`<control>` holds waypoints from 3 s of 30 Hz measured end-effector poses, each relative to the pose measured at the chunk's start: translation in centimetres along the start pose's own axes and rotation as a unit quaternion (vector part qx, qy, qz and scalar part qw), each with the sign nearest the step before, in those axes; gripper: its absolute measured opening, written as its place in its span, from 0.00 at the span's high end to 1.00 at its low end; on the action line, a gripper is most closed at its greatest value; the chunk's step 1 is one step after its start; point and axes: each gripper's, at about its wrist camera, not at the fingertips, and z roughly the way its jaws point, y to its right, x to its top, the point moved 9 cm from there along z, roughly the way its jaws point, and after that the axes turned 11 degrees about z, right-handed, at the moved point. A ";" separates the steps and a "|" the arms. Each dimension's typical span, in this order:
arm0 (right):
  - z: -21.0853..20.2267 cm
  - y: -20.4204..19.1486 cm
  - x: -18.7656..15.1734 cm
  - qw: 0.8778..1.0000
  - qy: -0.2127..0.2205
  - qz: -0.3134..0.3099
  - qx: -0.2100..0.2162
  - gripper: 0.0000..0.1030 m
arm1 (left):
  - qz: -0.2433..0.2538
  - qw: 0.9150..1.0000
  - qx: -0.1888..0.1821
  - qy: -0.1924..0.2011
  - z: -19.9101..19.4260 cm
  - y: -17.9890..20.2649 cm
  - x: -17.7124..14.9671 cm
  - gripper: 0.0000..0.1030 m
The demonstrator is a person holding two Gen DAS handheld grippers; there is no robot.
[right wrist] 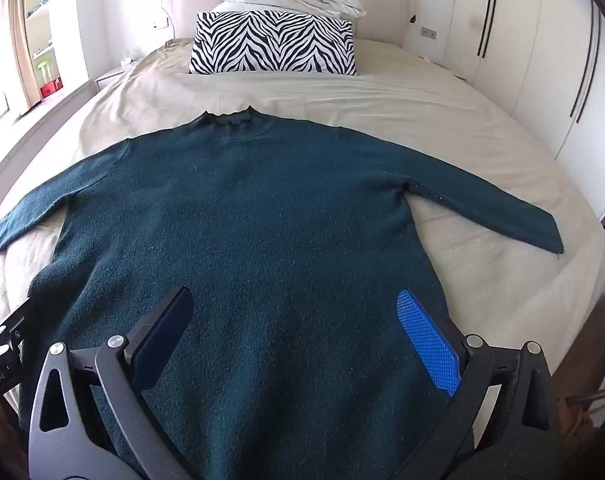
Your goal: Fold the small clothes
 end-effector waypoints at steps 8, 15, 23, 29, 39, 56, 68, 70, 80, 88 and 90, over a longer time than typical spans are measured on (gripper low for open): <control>-0.2 0.1 0.0 1.000 -0.004 -0.003 -0.003 0.00 | 0.002 1.000 0.004 0.003 -0.2 0.0 0.0 0.00; -0.2 -0.2 0.4 1.000 -0.004 -0.004 -0.003 0.00 | 0.001 1.000 0.003 0.001 -0.1 0.0 -0.1 0.00; 0.1 -0.1 -0.3 1.000 -0.004 -0.005 -0.003 0.00 | 0.000 1.000 0.002 0.001 -0.2 0.1 -0.3 0.00; 0.3 -0.2 -0.6 1.000 -0.006 -0.007 -0.004 0.00 | 0.000 1.000 0.001 0.001 -0.2 0.1 -0.3 0.00; 0.3 -0.3 -0.7 1.000 -0.009 -0.006 -0.003 0.00 | 0.000 1.000 0.001 0.000 -0.1 0.1 -0.5 0.00; 0.4 -0.5 -1.1 1.000 -0.010 -0.007 -0.003 0.00 | -0.002 1.000 -0.001 -0.001 0.1 0.1 -1.2 0.00; 0.3 -0.4 -1.0 1.000 -0.011 -0.007 -0.003 0.00 | -0.002 1.000 -0.001 -0.001 0.1 0.1 -1.2 0.00; 0.3 -0.4 -1.0 1.000 -0.011 -0.007 -0.003 0.00 | -0.002 1.000 -0.001 -0.002 0.1 0.1 -1.0 0.00; 0.4 -0.8 -1.5 1.000 -0.012 -0.009 -0.004 0.00 | -0.003 1.000 -0.002 -0.002 0.1 0.1 -1.1 0.00; 0.5 -0.8 -1.3 1.000 -0.015 -0.013 -0.002 0.00 | -0.004 1.000 -0.007 -0.001 0.3 0.2 -1.5 0.00; 0.6 -0.8 -1.2 1.000 -0.016 -0.013 -0.002 0.00 | -0.005 1.000 -0.009 -0.002 0.3 0.2 -1.5 0.00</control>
